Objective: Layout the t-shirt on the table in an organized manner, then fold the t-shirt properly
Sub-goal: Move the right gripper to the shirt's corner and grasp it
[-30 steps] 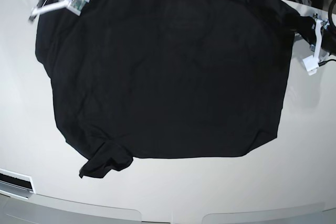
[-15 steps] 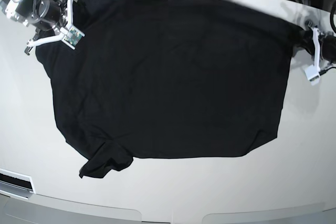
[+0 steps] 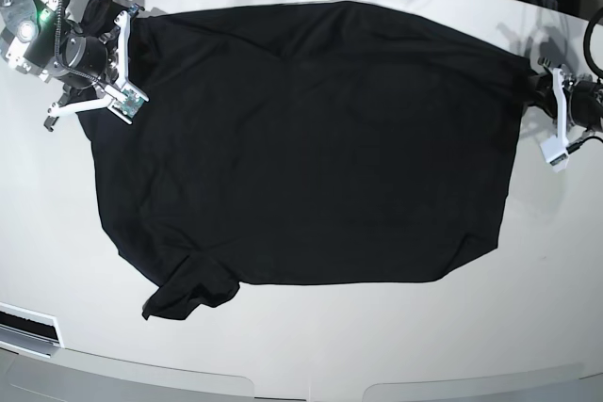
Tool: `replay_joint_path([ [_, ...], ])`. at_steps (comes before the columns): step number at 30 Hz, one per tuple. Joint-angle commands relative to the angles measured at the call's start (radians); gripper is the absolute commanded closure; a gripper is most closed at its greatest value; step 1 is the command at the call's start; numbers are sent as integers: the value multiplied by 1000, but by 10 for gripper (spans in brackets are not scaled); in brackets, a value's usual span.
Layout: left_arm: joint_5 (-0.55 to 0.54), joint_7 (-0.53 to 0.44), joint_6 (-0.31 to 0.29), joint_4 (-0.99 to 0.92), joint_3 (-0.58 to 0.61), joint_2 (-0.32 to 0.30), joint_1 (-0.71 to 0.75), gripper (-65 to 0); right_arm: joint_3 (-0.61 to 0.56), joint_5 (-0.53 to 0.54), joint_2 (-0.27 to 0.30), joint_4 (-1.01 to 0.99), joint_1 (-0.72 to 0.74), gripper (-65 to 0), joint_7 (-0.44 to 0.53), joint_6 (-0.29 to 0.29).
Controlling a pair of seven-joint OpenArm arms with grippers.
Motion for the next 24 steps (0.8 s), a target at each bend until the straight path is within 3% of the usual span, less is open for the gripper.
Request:
replay_joint_path([
  [1,-3,-8,-5,9,-12,-27,-12,0,6,-4,14,13,6,0,8,-15],
  [6,-4,-6,-5,9,-12,-27,-22,0,6,-21,14,13,6,0,5,-17],
  [10,-4,4,20,9,-12,-28,-61,0,6,-72,14,13,6,0,5,-83],
  [16,-4,0,34,9,-12,-19,-84,0,6,-42,14,13,6,0,9,-45],
  [24,3,3,31,9,-12,-14,-84,0,6,-42,14,13,21,0,9,-44],
])
